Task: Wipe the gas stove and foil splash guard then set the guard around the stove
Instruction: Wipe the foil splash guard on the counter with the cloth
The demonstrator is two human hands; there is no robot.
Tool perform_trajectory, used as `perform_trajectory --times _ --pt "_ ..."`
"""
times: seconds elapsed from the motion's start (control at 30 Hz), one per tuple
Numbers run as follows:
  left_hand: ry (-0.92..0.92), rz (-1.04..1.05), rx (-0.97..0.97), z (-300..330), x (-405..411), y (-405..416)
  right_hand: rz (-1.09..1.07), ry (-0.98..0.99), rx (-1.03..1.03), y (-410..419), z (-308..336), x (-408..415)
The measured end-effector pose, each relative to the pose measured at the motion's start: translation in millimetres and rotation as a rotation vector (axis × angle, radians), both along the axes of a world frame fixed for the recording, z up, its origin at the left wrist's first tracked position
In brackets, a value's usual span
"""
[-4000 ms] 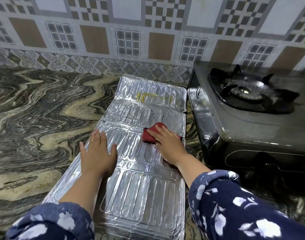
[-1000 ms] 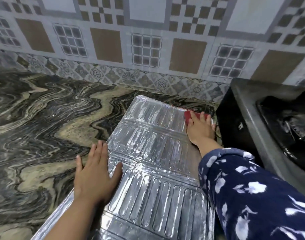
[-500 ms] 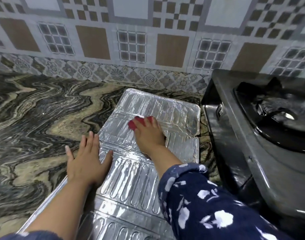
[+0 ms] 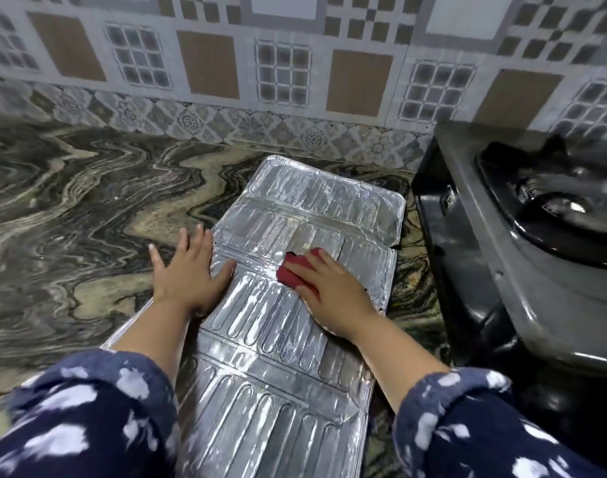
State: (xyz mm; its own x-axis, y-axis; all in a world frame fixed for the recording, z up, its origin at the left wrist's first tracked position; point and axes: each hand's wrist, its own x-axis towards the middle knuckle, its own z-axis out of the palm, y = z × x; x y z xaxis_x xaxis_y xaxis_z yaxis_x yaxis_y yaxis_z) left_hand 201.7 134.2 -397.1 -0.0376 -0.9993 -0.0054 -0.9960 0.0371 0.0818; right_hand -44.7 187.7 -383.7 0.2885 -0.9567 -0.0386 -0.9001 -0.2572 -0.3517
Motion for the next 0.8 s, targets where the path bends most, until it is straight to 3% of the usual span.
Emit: perform_trajectory --times 0.13,0.3,0.4,0.6,0.8 --pt "-0.049 0.016 0.063 10 -5 4 0.003 0.031 0.017 33 3 -1" --pt "-0.083 0.020 0.002 27 -22 17 0.011 0.072 0.004 50 11 5" --pt "-0.020 0.036 0.149 21 -36 37 0.026 0.162 0.034 55 9 -1" --pt "0.061 0.062 0.275 13 -36 41 -0.314 0.257 0.043 64 4 -25" --pt "0.077 0.062 0.274 13 -39 44 -0.281 0.196 -0.006 97 13 -21"
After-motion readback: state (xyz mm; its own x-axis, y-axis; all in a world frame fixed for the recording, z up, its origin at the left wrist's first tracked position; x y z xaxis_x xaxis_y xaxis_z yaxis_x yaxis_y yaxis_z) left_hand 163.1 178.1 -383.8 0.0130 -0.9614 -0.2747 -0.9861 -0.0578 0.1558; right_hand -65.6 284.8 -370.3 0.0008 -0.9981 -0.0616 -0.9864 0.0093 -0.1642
